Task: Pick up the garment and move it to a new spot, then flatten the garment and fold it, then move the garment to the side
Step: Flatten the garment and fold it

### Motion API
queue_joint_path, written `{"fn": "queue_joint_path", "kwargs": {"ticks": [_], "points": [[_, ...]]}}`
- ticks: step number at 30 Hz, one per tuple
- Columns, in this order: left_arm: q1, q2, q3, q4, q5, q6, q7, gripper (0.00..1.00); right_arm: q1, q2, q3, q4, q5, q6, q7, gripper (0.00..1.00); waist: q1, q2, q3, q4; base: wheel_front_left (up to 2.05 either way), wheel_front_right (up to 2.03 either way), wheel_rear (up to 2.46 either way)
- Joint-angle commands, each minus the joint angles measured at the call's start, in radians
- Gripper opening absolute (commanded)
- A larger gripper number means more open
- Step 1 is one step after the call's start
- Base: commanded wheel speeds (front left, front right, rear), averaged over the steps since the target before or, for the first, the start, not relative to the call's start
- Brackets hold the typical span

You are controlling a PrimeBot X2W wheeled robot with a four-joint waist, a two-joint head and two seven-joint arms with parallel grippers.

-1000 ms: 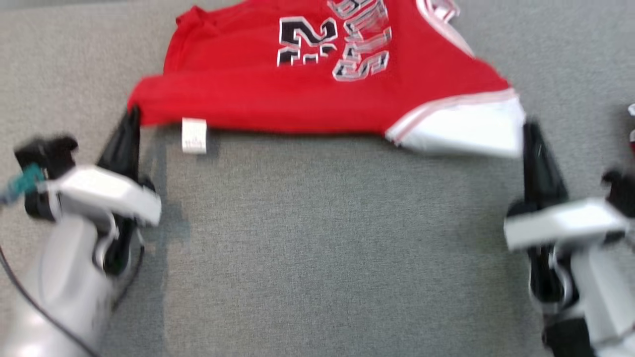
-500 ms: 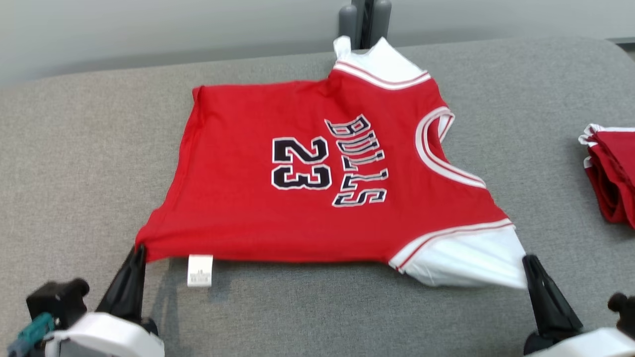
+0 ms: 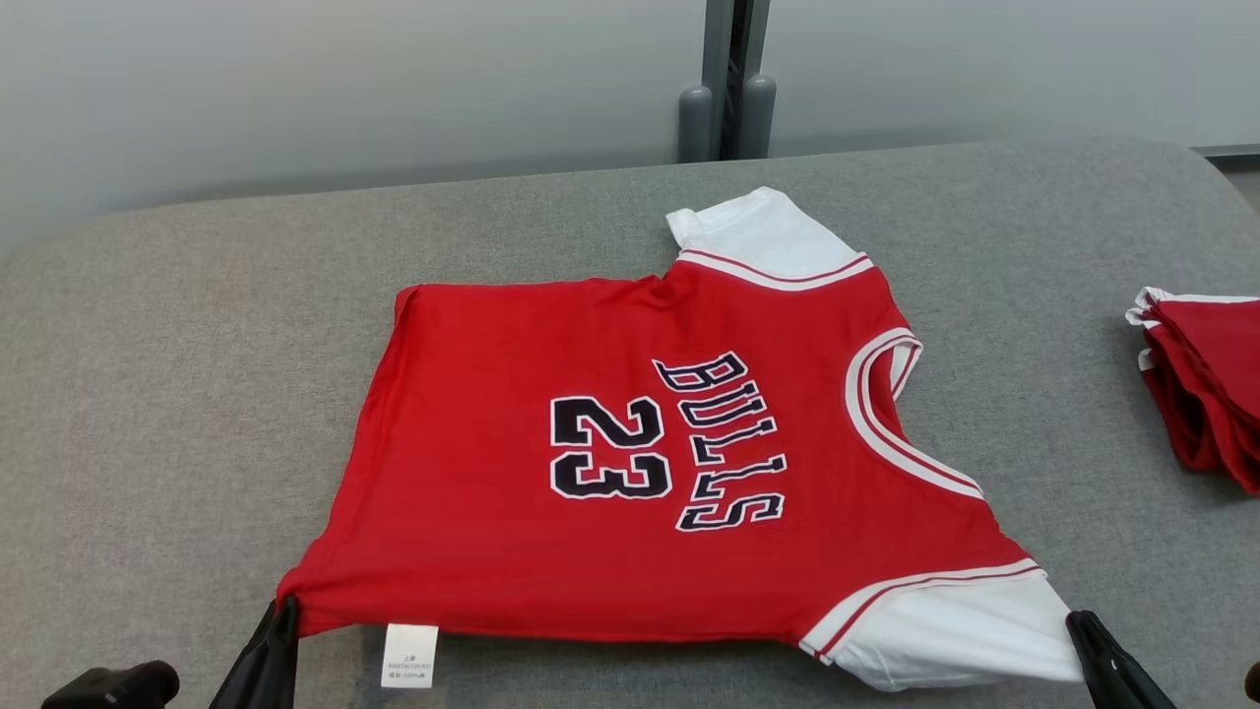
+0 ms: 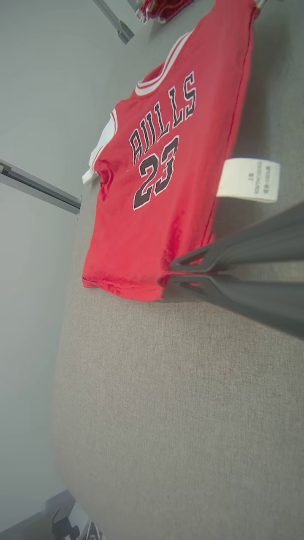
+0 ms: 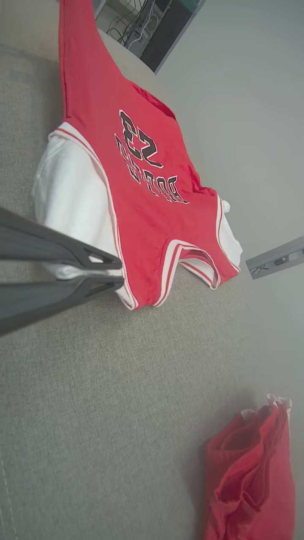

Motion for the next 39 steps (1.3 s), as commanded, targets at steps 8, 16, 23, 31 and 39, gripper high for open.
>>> {"fn": "queue_joint_path", "kwargs": {"ticks": [8, 16, 23, 31, 39], "points": [[-0.056, 0.036, -0.008, 0.000, 0.001, -0.018, 0.050, 0.00, -0.089, -0.002, -0.001, -0.016, 0.067, 0.000, 0.076, 0.00, 0.0000, -0.0001, 0.024, -0.013, 0.00, 0.00, 0.00], [-0.208, 0.043, -0.013, 0.073, -0.010, -0.083, 0.075, 0.00, -0.325, -0.001, 0.024, 0.100, 0.140, 0.000, 0.073, 0.00, 0.0000, -0.0001, 0.107, -0.029, 0.00, 0.00, 0.00], [-0.319, 0.029, -0.020, 0.180, -0.019, -0.135, 0.066, 0.00, -0.532, -0.002, 0.062, 0.277, 0.141, 0.000, 0.063, 0.00, 0.0000, -0.0001, 0.192, -0.037, 0.00, 0.00, 0.00], [-0.414, 0.000, -0.023, 0.311, -0.046, -0.187, 0.047, 0.00, -0.691, -0.002, 0.074, 0.444, 0.169, 0.000, 0.002, 0.00, 0.0000, -0.0001, 0.265, -0.030, 0.00, 0.00, 0.00], [-0.463, -0.044, -0.022, 0.396, -0.092, -0.240, 0.027, 0.53, -0.762, -0.002, 0.098, 0.548, 0.224, 0.000, -0.079, 0.12, 0.0000, -0.0001, 0.283, -0.020, 0.00, 0.00, 0.00]]}}
